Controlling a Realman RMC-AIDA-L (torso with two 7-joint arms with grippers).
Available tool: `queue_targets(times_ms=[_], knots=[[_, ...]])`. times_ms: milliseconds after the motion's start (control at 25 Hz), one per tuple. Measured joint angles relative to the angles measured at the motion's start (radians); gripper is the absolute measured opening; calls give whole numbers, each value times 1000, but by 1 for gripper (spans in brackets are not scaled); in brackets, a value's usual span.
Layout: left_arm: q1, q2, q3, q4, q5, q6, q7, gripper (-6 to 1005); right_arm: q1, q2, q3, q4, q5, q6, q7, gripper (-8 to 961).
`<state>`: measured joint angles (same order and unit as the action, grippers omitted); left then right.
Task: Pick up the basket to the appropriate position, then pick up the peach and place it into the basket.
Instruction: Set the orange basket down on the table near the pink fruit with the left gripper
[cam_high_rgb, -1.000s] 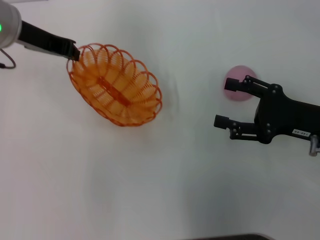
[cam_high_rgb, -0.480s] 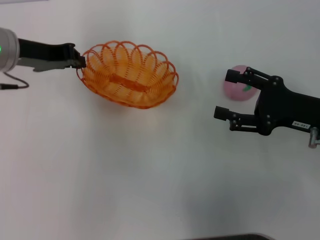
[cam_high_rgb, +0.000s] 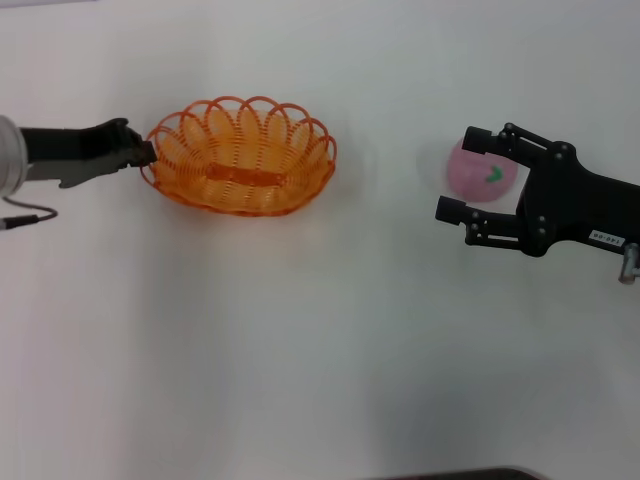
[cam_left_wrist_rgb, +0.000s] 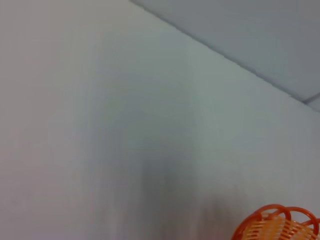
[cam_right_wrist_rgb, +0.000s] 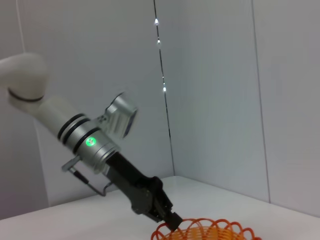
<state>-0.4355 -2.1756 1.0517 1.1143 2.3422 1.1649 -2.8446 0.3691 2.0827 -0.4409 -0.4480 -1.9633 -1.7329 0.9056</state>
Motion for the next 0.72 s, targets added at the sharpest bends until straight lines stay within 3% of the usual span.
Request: queue_targets(times_ms=[720], knots=[[137, 0, 112, -2, -100, -191, -41, 67, 1, 4, -10, 11, 0, -7, -1, 945]])
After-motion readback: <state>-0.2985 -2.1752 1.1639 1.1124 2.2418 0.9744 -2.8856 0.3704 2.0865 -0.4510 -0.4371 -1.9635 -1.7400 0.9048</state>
